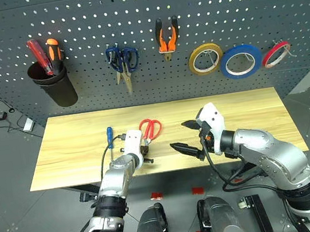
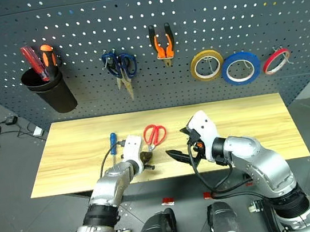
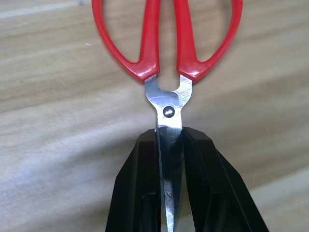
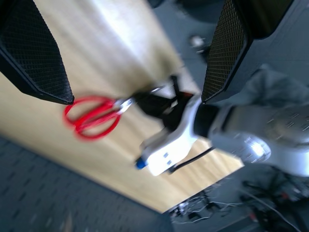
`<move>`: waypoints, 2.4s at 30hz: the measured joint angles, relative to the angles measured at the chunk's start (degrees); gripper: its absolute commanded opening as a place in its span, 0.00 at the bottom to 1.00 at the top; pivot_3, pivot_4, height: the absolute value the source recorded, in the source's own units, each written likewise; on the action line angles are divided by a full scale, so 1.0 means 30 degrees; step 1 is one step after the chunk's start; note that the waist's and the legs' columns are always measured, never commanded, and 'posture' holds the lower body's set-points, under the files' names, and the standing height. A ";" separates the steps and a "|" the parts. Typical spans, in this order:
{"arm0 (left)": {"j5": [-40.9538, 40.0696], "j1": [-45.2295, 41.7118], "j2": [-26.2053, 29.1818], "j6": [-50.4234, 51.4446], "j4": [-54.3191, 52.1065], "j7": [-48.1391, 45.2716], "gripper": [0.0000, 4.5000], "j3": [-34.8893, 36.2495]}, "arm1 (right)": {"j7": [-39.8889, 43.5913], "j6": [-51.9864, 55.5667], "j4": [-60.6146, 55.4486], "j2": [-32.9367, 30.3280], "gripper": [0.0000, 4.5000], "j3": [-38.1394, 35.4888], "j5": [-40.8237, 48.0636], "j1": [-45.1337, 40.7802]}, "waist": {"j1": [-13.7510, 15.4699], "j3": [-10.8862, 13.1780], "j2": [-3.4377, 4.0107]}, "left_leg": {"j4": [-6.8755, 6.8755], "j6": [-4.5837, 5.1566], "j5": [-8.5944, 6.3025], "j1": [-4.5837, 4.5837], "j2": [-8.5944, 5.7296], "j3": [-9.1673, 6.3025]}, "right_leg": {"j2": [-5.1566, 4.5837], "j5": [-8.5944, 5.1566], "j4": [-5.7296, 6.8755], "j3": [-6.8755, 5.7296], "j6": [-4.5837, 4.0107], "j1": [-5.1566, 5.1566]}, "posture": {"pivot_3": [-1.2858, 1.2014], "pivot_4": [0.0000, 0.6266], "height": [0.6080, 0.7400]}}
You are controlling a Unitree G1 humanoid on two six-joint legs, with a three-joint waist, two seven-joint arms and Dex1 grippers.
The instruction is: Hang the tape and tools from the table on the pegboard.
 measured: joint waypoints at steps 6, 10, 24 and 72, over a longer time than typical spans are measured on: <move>0.1477 0.3362 0.1433 -0.4749 -0.5958 0.0190 0.08 -0.0357 | -0.1072 -0.2744 -0.1064 0.0430 1.00 0.0051 -0.1699 0.0047 | -0.0218 0.0009 -0.0014 | -0.0006 -0.0009 -0.0011 -0.0016 0.0008 0.0001 | -0.0004 0.0002 -0.0026 0.0000 -0.0003 -0.0006 | 0.40 0.36 1.00; 0.3079 0.5260 0.1738 -0.6240 -0.8504 0.1959 0.08 0.0239 | -0.1055 -0.3417 -0.1542 0.0580 1.00 0.0040 -0.1841 0.0132 | -0.0413 0.0008 -0.0016 | -0.0005 0.0009 -0.0022 -0.0015 0.0009 -0.0002 | -0.0008 0.0001 -0.0039 -0.0006 0.0000 0.0001 | 0.40 0.35 1.00; 0.5131 0.6207 0.1725 -0.7643 -1.3686 0.3454 0.08 0.1164 | -0.0953 -0.4323 -0.1103 0.0793 1.00 -0.0247 -0.2028 -0.0740 | -0.0461 0.0002 -0.0018 | 0.0003 0.0016 -0.0022 -0.0016 0.0001 -0.0003 | 0.0000 0.0001 -0.0012 -0.0015 0.0000 0.0001 | 0.41 0.32 1.00; -0.0047 0.1141 0.1969 0.6062 -0.4903 -0.2491 0.99 0.0326 | -0.0965 0.2540 0.0229 0.0435 1.00 0.1512 -0.1845 -0.1181 | -0.0492 -0.0008 -0.0024 | 0.0124 0.0016 -0.0019 -0.0013 0.0005 -0.0018 | 0.0019 0.0005 0.0068 -0.0005 -0.0004 0.0017 | 0.40 0.36 1.00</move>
